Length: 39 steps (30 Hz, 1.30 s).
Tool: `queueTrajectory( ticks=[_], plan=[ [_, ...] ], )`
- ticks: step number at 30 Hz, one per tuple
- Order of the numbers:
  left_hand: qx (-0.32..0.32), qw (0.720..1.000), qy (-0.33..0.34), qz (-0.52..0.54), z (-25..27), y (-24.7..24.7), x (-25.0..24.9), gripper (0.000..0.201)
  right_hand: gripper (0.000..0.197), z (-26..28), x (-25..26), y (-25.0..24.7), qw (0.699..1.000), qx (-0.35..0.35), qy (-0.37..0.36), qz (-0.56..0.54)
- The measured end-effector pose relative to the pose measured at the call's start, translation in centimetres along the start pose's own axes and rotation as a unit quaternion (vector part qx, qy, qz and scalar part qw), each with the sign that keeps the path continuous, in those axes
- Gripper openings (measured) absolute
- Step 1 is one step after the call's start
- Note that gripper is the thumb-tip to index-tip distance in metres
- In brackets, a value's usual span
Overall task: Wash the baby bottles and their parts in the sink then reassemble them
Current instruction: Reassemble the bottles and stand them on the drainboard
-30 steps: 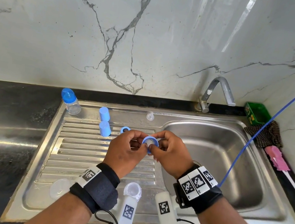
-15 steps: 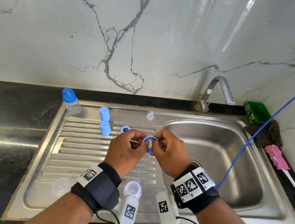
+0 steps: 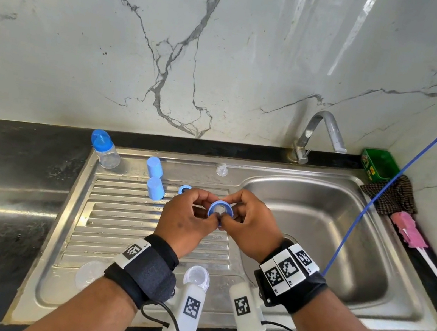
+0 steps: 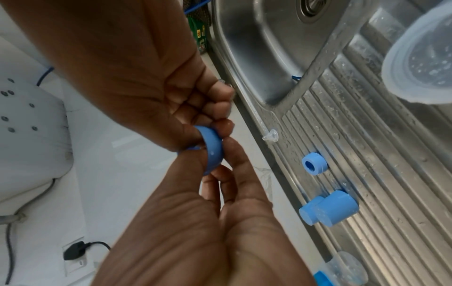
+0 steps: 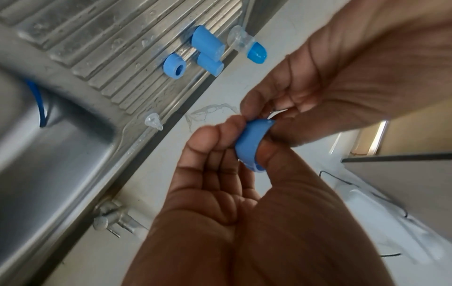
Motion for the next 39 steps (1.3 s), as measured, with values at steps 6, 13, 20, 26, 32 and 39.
queueTrajectory(
  ticks=[6,13,20,26,32,39],
  plan=[
    [-0.010,1.000,-0.015,0.023,-0.2,0.2,0.2,0.023,0.009,0.2,-0.1,0.2,1.000,-0.011,-0.011,0.024],
    [-0.022,0.998,-0.012,0.059,0.2,0.5,0.0,0.006,0.007,-0.1,-0.3,-0.1,0.993,-0.042,-0.041,0.100],
    [-0.021,1.000,0.005,0.012,-0.1,0.4,0.2,0.001,0.005,0.0,-0.8,0.1,0.994,-0.032,-0.052,0.088],
    [-0.019,0.998,0.028,0.047,0.3,0.1,0.0,0.005,0.006,0.1,-1.0,0.0,0.995,-0.056,-0.058,0.051],
    [-0.011,0.998,0.050,0.025,0.8,-0.7,1.3,0.013,0.047,0.5,-2.0,0.6,0.959,0.065,0.060,-0.268],
    [0.043,0.998,-0.024,0.036,3.1,0.0,5.0,0.037,0.049,1.3,-4.7,1.3,0.927,0.104,0.130,-0.335]
  ],
)
Point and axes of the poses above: each hand's wrist, its own z-axis away from the middle knuckle, its own y-axis out of the palm, x = y × z, the point moved 2 cm from there along -z, towards the middle knuckle, and after that the axes turned 2 degrees about -z, right-handed, at the moved point
